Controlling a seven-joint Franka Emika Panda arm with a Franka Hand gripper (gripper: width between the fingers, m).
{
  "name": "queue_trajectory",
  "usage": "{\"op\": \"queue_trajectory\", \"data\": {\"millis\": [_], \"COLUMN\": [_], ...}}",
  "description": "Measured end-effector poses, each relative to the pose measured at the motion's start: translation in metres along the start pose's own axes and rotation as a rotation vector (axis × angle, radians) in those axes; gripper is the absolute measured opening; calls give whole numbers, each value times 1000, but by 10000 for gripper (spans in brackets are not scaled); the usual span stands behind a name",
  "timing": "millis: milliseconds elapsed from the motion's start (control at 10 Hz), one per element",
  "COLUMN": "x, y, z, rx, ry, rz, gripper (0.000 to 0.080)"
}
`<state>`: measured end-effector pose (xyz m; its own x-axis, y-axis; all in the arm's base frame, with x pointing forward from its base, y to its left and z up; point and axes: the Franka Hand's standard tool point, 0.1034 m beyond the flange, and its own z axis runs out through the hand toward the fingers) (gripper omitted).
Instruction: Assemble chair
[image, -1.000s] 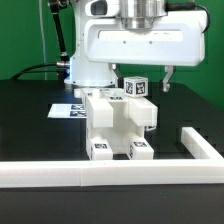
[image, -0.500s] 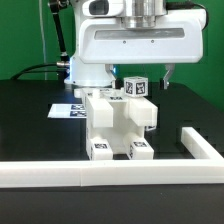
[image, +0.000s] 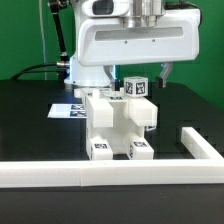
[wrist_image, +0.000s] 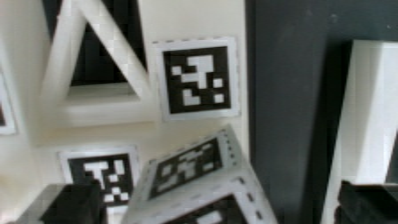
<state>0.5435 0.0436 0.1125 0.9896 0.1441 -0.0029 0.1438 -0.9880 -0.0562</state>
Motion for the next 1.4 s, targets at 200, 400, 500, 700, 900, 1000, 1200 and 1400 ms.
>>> {"op": "queue_trajectory", "data": {"millis": [200,400,500,700,900,1000,1200,1400], "x": [0,0,0,0,0,0,0,0], "y": [2,2,2,2,2,2,2,2], "z": [0,0,0,0,0,0,0,1], "rx": [-3,-3,-3,-3,-3,-3,-3,-2], "ry": [-1,-1,-2,-2,-2,-2,-1,-1], "rz": [-70,-60,-59,-57,-21,17,163,282], "gripper": [649,399,399,283,283,283,283,284]}}
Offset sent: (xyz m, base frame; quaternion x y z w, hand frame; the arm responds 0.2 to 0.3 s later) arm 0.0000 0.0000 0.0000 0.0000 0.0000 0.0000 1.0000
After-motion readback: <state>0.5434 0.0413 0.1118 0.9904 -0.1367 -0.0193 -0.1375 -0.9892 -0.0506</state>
